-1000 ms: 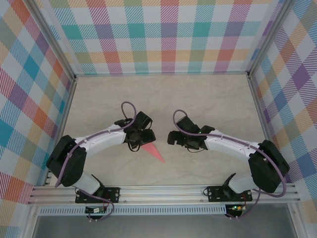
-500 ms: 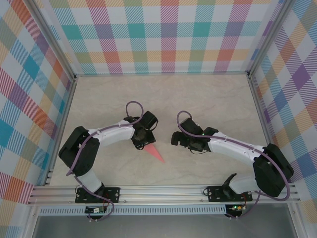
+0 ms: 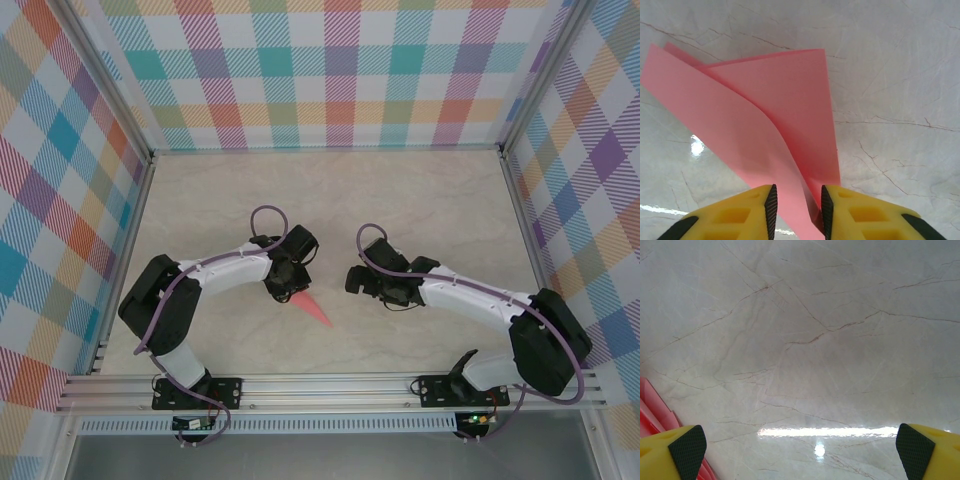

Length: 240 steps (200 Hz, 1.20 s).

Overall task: Fold a paper plane with a square sheet of paper (pick it up from the middle)
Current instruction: Turn over a paper plane at the center of the table.

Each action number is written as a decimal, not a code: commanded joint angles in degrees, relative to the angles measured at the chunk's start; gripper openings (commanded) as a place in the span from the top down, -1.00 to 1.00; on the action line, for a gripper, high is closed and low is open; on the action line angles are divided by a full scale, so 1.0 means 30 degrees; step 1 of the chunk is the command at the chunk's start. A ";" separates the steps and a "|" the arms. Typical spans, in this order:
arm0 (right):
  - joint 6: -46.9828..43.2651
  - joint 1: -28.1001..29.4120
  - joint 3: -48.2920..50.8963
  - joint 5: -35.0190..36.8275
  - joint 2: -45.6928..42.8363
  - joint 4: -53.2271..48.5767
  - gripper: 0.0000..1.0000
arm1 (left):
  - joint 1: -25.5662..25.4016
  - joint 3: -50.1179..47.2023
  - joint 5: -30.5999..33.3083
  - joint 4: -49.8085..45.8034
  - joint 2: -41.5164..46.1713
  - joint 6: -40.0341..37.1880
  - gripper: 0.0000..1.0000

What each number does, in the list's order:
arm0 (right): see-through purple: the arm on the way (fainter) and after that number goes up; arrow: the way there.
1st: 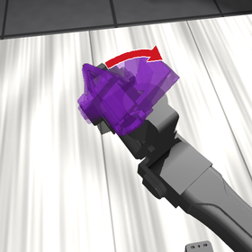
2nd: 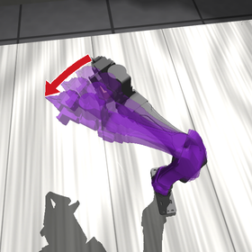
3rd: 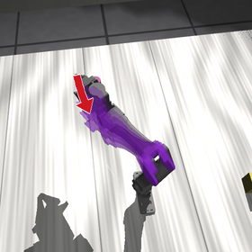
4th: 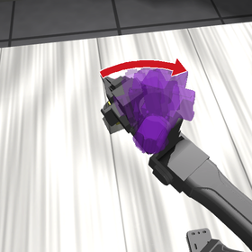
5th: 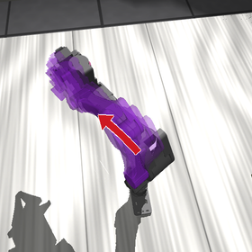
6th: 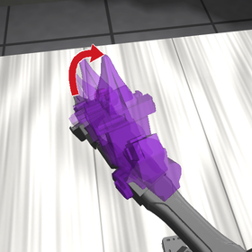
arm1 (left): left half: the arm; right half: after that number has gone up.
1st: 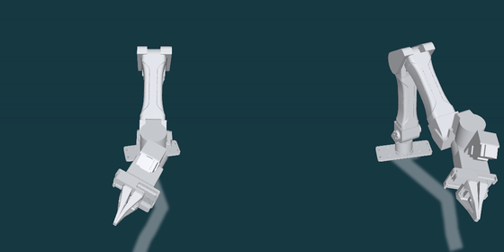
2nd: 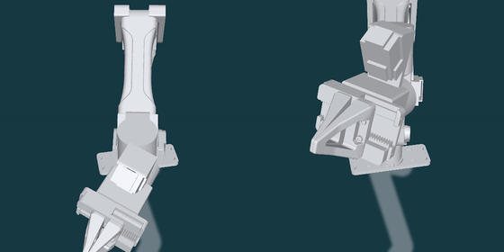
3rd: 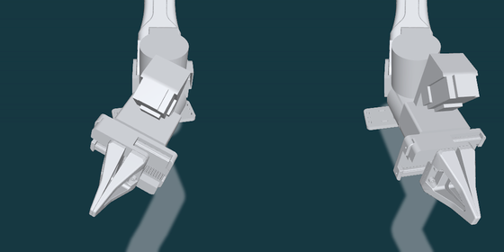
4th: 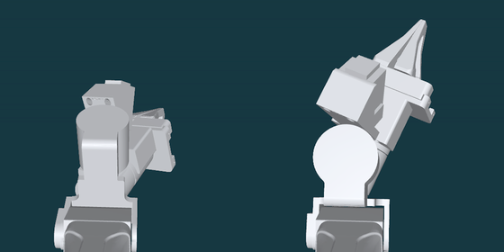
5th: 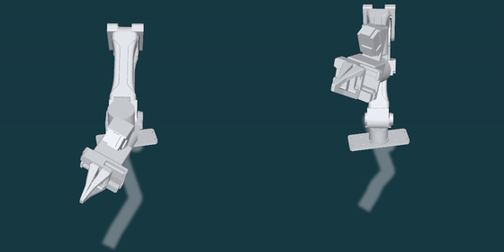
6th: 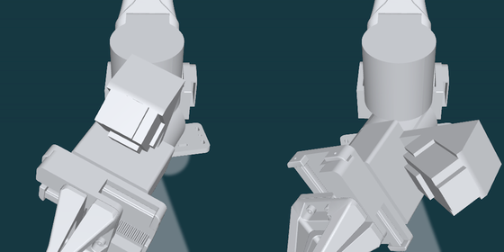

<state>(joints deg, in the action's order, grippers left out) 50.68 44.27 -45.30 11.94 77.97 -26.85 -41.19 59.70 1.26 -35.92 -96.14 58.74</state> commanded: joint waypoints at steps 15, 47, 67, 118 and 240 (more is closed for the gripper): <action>0.0452 -0.0094 0.0175 -0.0114 0.0315 -0.0176 -1.00 | -0.0156 -0.0272 0.0735 -0.0649 0.0895 0.0414 0.51; 0.0445 -0.0079 0.0128 -0.0196 0.0405 -0.0163 -1.00 | -0.0139 -0.0301 0.0956 -0.0768 0.1155 0.0444 0.69; 0.0450 -0.0087 0.0088 -0.0187 0.0405 -0.0205 -1.00 | -0.0157 -0.0185 0.1119 -0.0917 0.1526 0.0294 0.79; 0.0806 -0.0152 0.0151 0.0765 -0.1128 -0.1026 -1.00 | -0.0157 0.0793 -0.0384 -0.0017 0.3115 -0.2205 0.90; 0.0961 -0.0753 0.1553 0.1092 -0.6925 -0.1339 -1.00 | -0.0156 -0.1254 -0.6958 0.9106 0.3734 -0.3434 0.92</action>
<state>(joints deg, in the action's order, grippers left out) 53.39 42.35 -41.80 16.01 58.11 -31.35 -41.19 59.11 -17.17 -14.00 -85.25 48.14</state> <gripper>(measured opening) 0.999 0.040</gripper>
